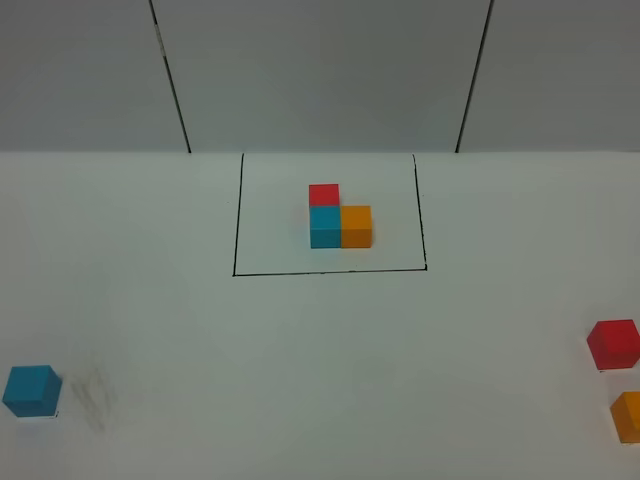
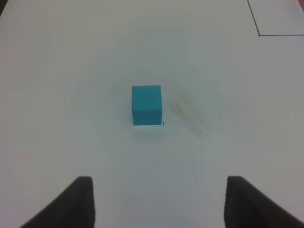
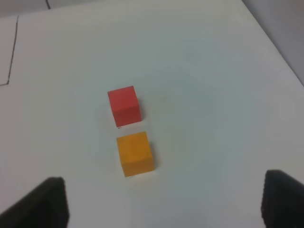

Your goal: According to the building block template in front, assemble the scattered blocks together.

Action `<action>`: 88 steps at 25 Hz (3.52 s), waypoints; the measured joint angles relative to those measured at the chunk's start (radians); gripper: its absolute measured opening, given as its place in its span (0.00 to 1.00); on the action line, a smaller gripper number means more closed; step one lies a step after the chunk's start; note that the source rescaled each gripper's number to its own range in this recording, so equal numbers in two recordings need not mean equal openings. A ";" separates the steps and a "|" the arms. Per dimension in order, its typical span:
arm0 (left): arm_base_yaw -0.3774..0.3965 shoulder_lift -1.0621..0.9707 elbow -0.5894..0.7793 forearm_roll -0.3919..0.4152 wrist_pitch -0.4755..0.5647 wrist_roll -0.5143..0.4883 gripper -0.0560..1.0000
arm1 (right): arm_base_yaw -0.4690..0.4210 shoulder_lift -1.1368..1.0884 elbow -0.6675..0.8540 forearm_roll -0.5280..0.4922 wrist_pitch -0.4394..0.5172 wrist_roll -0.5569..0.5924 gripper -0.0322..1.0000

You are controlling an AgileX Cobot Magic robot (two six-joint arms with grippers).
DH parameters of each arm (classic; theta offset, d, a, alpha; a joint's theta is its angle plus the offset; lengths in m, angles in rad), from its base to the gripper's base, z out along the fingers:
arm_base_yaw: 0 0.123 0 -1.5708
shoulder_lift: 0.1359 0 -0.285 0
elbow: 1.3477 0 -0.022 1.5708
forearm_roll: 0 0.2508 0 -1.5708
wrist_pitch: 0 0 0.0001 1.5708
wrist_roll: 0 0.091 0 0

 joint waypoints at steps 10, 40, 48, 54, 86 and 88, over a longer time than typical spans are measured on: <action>0.000 0.000 0.000 0.000 0.000 0.000 0.43 | 0.000 0.000 0.000 0.000 0.000 0.000 0.78; 0.000 0.781 -0.306 0.042 -0.066 -0.131 0.40 | 0.000 0.000 0.000 0.000 0.000 0.000 0.78; 0.000 1.185 -0.341 0.042 -0.178 -0.131 0.27 | 0.000 0.000 0.000 0.000 0.000 0.000 0.78; 0.000 1.336 -0.341 0.040 -0.276 -0.131 0.26 | 0.000 0.000 0.000 0.000 0.000 0.000 0.78; 0.000 1.730 -0.342 0.061 -0.487 -0.160 0.89 | 0.000 0.000 0.000 0.000 0.000 0.000 0.78; 0.000 1.756 -0.342 0.061 -0.508 -0.160 0.89 | 0.000 0.000 0.000 0.000 0.000 0.000 0.78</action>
